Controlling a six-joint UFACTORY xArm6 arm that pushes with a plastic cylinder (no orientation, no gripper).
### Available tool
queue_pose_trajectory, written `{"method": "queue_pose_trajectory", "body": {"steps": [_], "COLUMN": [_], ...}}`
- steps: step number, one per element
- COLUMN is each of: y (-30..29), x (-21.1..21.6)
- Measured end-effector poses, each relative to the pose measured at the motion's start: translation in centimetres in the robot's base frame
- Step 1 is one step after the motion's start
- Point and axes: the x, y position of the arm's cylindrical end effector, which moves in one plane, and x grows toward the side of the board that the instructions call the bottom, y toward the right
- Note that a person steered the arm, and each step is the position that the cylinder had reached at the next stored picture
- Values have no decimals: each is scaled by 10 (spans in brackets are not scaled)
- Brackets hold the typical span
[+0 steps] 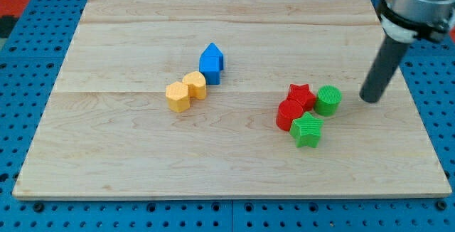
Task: Push the green circle to the top center of the board
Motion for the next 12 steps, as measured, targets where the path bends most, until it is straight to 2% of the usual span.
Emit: {"method": "queue_pose_trajectory", "body": {"steps": [1,2,3,4,5,7,10,11,12], "y": [-11,-29,-30,-24,-74,-60,-63,-50,-112], "x": [36,-6,-25,9,28,-29,-156,-186,-206]}}
